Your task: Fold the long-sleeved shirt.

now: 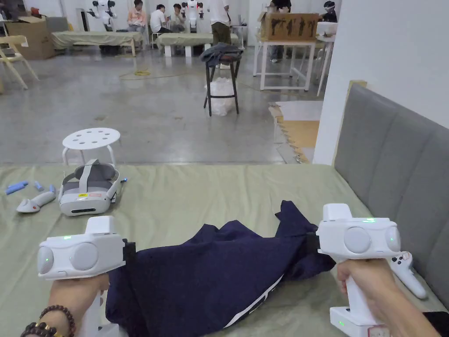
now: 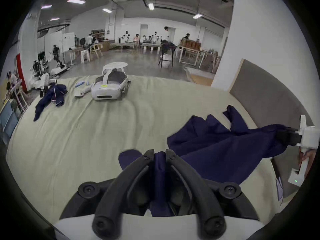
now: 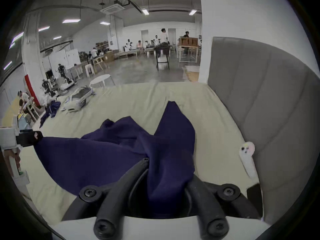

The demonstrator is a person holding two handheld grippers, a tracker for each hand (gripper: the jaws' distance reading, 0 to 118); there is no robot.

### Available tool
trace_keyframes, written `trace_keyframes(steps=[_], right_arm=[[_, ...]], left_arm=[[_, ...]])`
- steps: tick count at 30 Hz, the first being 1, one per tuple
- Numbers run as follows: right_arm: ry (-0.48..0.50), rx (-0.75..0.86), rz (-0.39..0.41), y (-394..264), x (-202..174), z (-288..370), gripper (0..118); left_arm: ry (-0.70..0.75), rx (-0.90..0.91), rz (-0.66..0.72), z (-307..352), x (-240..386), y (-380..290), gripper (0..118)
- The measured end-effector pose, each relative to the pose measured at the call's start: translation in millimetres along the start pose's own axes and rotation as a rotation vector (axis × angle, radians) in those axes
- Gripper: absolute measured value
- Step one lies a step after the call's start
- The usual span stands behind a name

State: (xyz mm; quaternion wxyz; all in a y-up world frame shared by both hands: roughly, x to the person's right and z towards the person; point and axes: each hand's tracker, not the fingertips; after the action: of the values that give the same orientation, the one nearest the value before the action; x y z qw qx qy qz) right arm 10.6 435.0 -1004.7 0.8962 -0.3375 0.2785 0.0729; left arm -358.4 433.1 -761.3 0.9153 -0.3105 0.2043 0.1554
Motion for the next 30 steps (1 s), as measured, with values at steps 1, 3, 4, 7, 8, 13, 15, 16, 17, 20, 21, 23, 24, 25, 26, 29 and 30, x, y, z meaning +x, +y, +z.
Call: trace_keyframes(steps=[1, 3, 4, 7, 8, 13, 15, 16, 17, 20, 21, 23, 24, 25, 26, 29, 30], right_arm=[[0.017, 0.017, 0.008, -17.0, 1.9, 16.8, 7], [0.018, 0.016, 0.019, -52.4, 4.6, 46.5, 7], [0.023, 0.013, 0.025, -77.8, 6.1, 65.3, 7], [0.043, -0.051, 0.001, -142.3, 11.5, 103.7, 7], [0.046, -0.068, -0.005, -161.6, 13.4, 105.5, 7], [0.018, -0.242, 0.012, -239.7, 12.8, 102.8, 7], [0.014, -0.301, 0.000, -255.0, 16.5, 82.9, 7], [0.013, -0.309, 0.004, -259.9, 15.5, 76.6, 10], [0.016, -0.312, -0.001, -261.1, 15.6, 72.6, 25], [-0.002, -0.279, -0.027, -247.6, 7.6, 94.2, 55], [-0.020, -0.249, -0.008, -242.0, 5.1, 105.5, 100], [0.026, -0.135, 0.029, -229.3, 4.4, 134.4, 117], [0.028, -0.116, 0.054, -220.7, 2.2, 150.2, 112], [0.035, -0.128, 0.044, -214.8, 1.9, 160.0, 102], [0.041, -0.126, 0.036, -210.7, 2.0, 166.7, 77], [0.027, -0.085, 0.021, -209.2, 4.5, 165.6, 1], [0.046, -0.083, 0.020, -207.1, 5.2, 167.6, 1]], left_arm=[[-0.036, 0.011, -0.006, 16.5, 0.5, -14.9, 16], [-0.033, 0.024, -0.012, 34.4, -7.8, -37.6, 16], [-0.033, 0.034, -0.035, 50.9, -6.5, -56.7, 16], [-0.021, 0.022, -0.086, 83.8, -5.1, -113.8, 16], [-0.005, 0.009, -0.087, 90.4, -3.5, -129.3, 16], [0.012, -0.149, -0.034, 87.9, -12.0, -205.2, 16], [0.027, -0.173, -0.014, 78.2, -15.9, -220.8, 19], [0.027, -0.170, -0.012, 73.6, -18.7, -222.7, 29], [0.024, -0.173, -0.008, 71.7, -21.0, -224.0, 49], [0.019, -0.166, 0.022, 85.0, -26.4, -219.3, 77], [0.020, -0.159, 0.025, 94.5, -28.1, -216.1, 107], [0.007, -0.036, 0.022, 132.2, -25.5, -209.6, 105], [0.006, -0.029, 0.010, 143.2, -30.0, -205.4, 105], [0.023, -0.028, 0.003, 153.6, -34.1, -200.5, 104], [0.033, -0.009, -0.001, 164.4, -35.3, -199.9, 94], [0.090, 0.058, -0.018, 182.5, -48.1, -185.2, 4], [0.102, 0.063, -0.025, 188.8, -47.5, -175.0, 4]])
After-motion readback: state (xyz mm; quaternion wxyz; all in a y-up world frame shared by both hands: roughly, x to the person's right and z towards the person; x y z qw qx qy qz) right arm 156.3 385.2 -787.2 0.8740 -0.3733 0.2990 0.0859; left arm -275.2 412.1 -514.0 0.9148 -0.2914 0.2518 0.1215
